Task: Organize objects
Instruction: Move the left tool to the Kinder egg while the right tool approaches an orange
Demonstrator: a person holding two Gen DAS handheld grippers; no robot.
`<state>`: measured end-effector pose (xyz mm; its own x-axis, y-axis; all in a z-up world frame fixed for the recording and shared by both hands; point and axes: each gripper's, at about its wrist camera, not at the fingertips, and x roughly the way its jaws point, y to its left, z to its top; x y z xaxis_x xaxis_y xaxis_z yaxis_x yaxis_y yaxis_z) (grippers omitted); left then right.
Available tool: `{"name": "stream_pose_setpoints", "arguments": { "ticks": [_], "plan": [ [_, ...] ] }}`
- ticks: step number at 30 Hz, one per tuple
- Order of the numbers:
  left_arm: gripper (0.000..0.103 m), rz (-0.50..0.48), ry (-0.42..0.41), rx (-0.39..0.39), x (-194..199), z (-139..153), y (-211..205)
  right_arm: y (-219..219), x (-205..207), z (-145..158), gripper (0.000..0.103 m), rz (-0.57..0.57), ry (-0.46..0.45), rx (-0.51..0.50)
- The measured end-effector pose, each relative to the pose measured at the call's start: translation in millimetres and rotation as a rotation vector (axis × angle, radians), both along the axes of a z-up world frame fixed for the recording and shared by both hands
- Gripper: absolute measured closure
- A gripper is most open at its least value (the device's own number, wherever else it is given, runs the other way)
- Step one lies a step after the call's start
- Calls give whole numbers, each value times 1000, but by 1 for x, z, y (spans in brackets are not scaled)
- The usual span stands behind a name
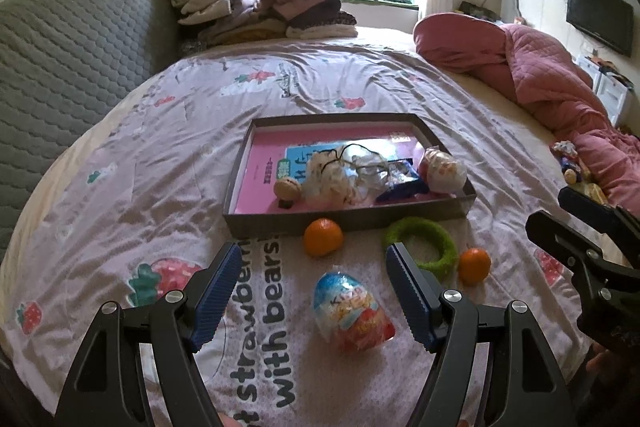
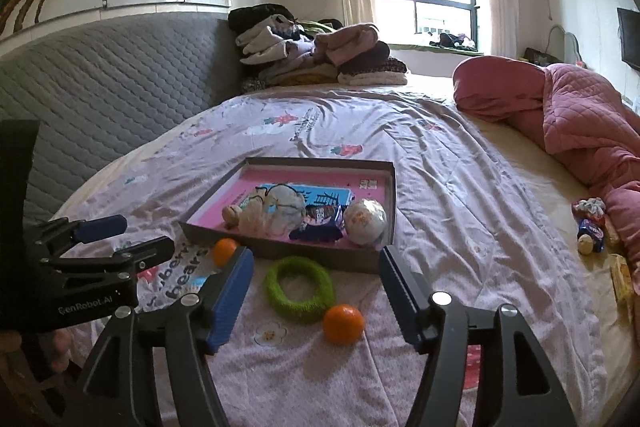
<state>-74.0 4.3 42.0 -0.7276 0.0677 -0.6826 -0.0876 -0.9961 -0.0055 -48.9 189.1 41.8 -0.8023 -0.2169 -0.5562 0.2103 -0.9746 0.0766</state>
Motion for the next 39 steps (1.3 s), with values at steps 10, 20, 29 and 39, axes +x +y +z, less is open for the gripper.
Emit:
{"name": "stream_pose_setpoints", "arguments": {
  "ticks": [10,20,29,39],
  "plan": [
    [27,5,3,12,6,-1,-3,5,8,-12,33,-13,-26,-9],
    [27,-8,-22,2,13,-14,5,4,13,-17,33,-6,-32,8],
    [27,-23,-63,-3,19,-33,12,4,17,-26,33,2,-45,17],
    [27,-54,-116,-11,26,-54,20,0,21,-42,33,10,-74,39]
  ]
}}
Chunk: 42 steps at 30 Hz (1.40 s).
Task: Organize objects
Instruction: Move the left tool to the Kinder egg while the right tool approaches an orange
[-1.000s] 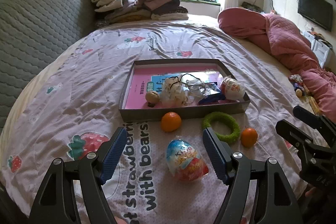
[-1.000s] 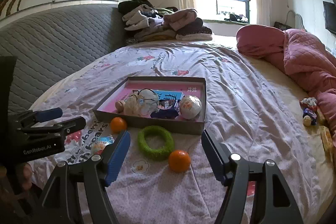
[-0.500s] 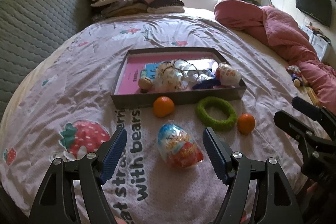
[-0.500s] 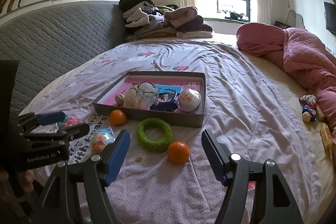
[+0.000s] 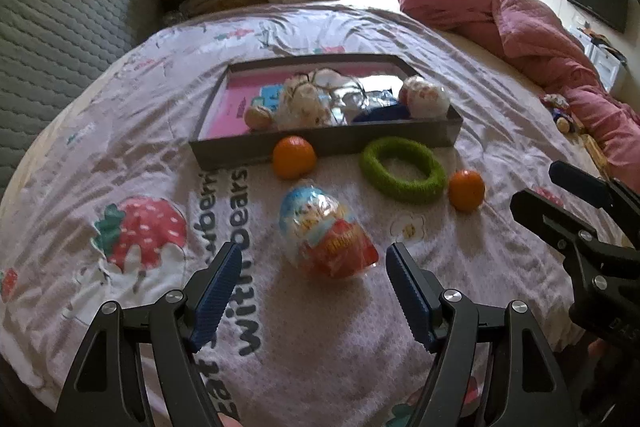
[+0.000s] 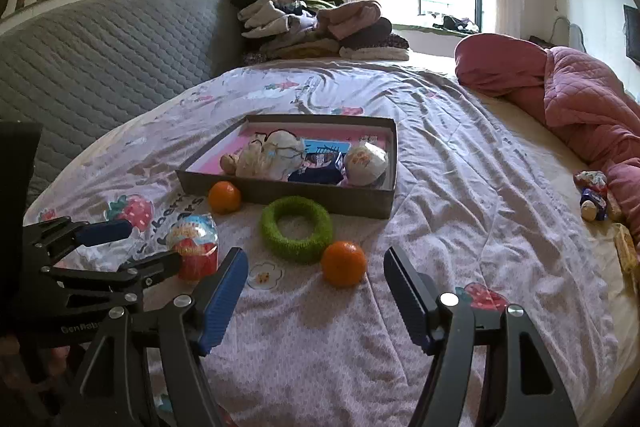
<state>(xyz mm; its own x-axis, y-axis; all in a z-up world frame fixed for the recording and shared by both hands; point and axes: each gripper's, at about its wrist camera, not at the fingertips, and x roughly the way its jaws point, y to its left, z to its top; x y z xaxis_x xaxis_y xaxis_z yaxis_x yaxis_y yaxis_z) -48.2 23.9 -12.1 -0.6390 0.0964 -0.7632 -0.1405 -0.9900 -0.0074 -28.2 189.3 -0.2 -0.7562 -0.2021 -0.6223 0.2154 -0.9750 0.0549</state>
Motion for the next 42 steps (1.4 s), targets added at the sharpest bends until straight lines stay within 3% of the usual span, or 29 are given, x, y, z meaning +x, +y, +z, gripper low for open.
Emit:
{"name": "stream_pose_setpoints", "arguments": {
  "ticks": [27,42],
  "plan": [
    [27,-10,-52,28,-3,-24,8,1,-5,-27,33,3,-49,14],
    [27,40,-56,45,-25,-29,11,2,-20,-40,33,-2,-70,13]
  ]
}}
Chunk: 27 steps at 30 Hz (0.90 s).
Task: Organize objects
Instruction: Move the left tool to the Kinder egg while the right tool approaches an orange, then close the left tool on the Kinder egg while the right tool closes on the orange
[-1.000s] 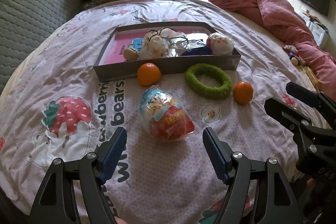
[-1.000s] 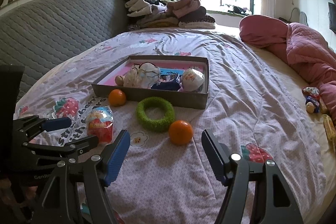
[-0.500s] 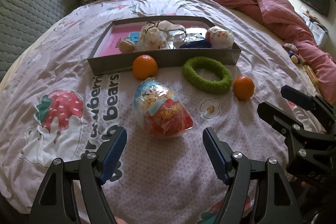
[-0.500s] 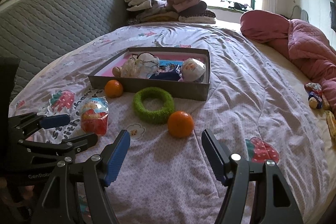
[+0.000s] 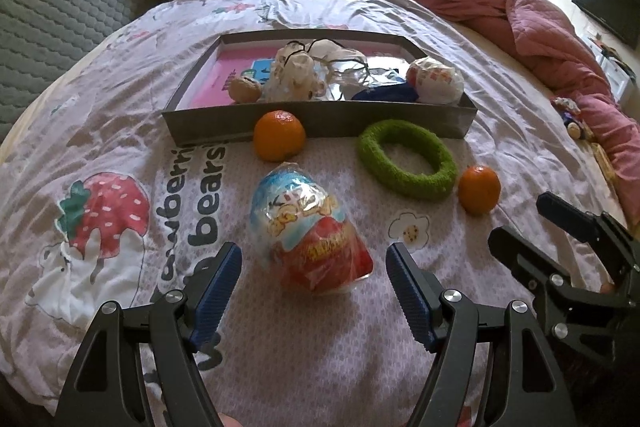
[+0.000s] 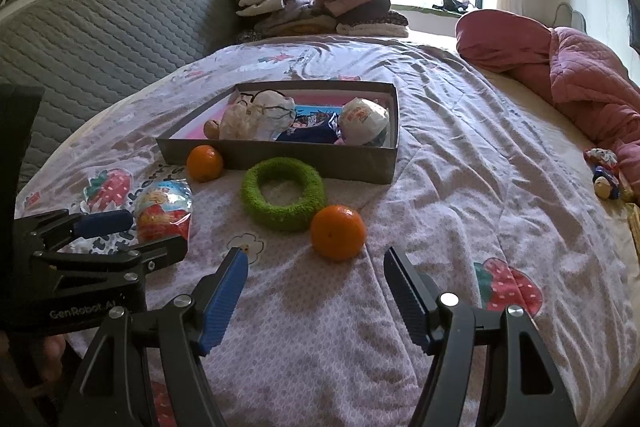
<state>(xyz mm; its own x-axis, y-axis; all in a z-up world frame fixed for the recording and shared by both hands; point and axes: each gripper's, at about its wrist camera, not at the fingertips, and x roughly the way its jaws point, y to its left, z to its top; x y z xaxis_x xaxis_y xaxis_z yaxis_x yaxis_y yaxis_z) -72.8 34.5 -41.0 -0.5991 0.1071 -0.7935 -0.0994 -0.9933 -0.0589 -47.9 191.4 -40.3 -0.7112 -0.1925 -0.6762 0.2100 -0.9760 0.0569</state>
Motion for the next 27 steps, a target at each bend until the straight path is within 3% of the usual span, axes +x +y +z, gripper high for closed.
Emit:
{"name": "stream_pose_setpoints", "arguments": {
  "ticks": [27],
  "plan": [
    [27,112,-33,-21,-33,-26,-14,2,-49,-29,33,-62,-53,85]
  ]
}}
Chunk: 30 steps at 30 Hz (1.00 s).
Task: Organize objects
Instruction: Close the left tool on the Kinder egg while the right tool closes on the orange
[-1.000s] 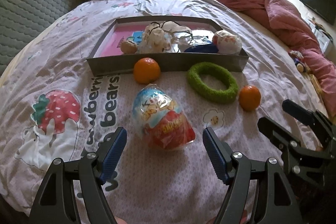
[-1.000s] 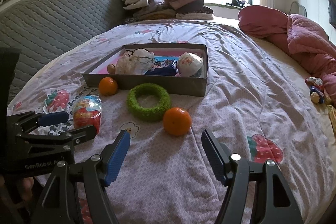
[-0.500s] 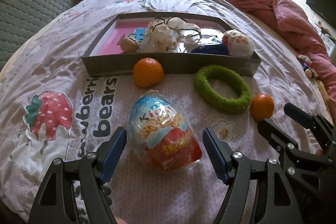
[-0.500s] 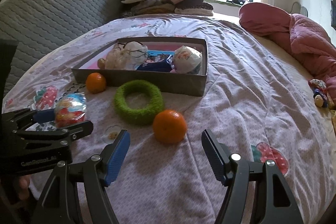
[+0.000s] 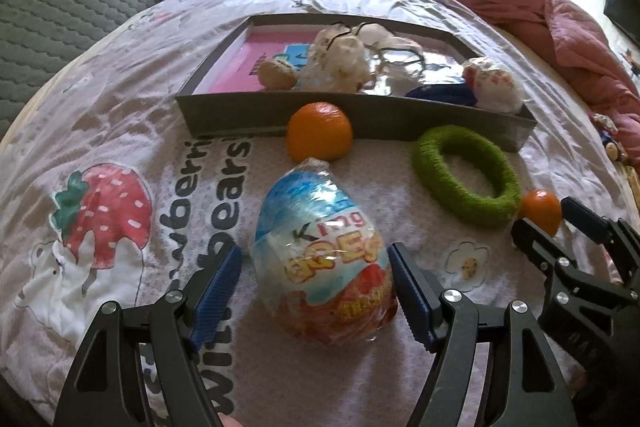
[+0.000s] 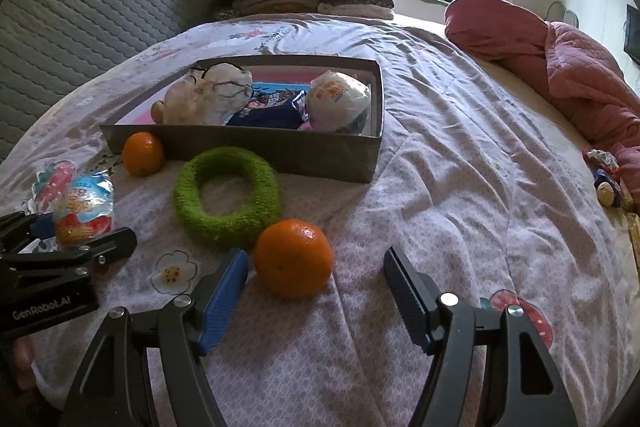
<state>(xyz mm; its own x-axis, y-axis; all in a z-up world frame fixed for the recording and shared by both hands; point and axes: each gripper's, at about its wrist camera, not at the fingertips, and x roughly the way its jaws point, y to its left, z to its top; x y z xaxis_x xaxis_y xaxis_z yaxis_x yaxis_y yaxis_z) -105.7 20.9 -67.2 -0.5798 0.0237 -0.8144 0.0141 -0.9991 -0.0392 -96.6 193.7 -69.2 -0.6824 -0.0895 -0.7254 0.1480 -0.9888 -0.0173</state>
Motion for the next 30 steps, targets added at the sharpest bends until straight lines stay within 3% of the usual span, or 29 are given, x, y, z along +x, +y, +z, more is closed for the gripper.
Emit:
{"name": "stream_pose_setpoints", "arguments": {
  "ticks": [7,18,28,30],
  "plan": [
    [27,20,7,-4,1,-2,-12,1,-2,-4,41,-11,0,-14],
    [27,31,7,37,-2,-2,-30,-3,3,-3,63,20,26,-40],
    [28,51,42,70,-2,1,-44,2,4,-3,64,6,28,-94],
    [35,51,46,67,-3,1,-46,3,5,-3,64,3,29,-99]
  ]
}}
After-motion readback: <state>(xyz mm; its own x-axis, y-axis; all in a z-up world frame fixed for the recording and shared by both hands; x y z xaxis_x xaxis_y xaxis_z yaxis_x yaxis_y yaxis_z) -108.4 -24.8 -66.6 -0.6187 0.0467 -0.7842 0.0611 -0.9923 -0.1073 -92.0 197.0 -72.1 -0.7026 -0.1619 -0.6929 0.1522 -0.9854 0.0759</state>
